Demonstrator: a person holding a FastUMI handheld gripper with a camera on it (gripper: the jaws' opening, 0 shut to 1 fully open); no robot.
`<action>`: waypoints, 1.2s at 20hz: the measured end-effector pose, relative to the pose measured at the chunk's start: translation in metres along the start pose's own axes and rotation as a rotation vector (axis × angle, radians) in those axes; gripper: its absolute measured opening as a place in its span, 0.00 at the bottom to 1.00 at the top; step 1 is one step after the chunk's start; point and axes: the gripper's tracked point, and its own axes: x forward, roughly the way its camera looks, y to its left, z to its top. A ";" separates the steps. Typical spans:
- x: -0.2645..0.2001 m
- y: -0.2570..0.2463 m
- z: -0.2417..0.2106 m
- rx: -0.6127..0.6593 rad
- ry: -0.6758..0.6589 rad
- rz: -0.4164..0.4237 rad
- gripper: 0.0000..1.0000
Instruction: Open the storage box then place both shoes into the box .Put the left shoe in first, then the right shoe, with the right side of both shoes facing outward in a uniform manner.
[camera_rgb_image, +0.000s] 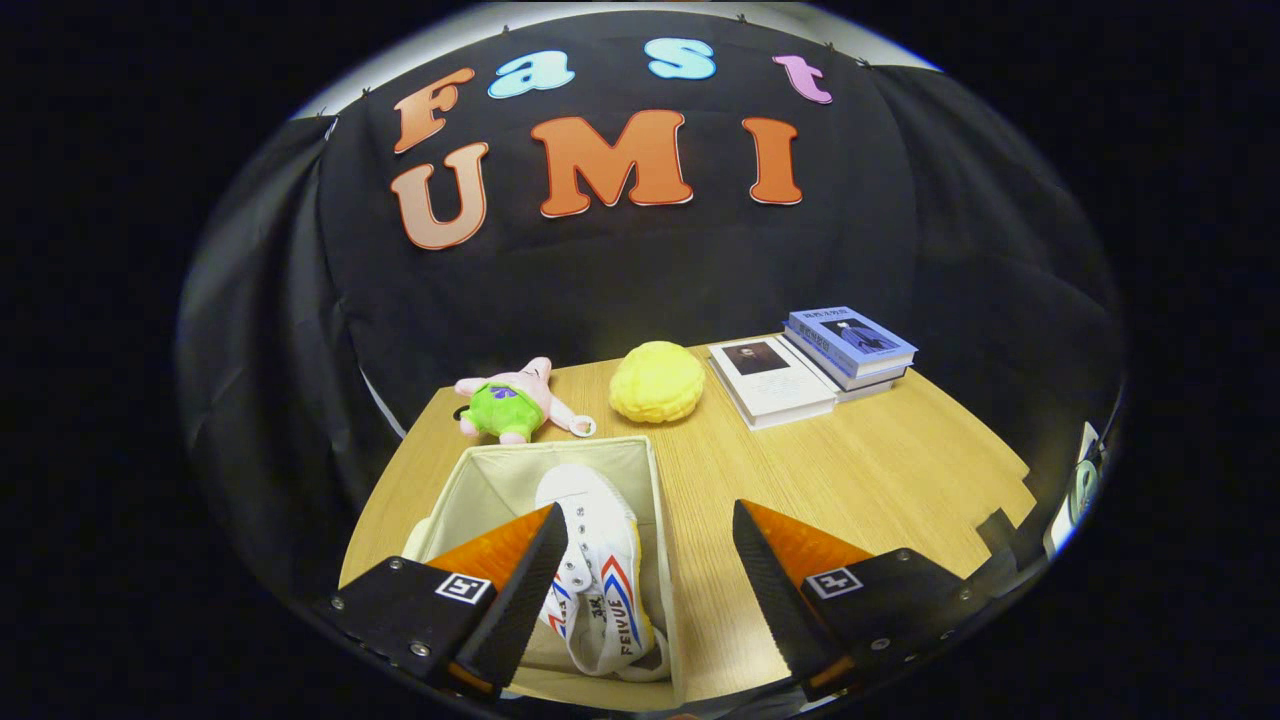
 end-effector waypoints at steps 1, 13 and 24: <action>0.001 -0.004 0.007 -0.004 -0.001 0.006 0.98; 0.017 -0.066 0.144 -0.095 -0.140 0.056 0.98; -0.019 -0.124 0.267 -0.146 -0.383 0.048 0.98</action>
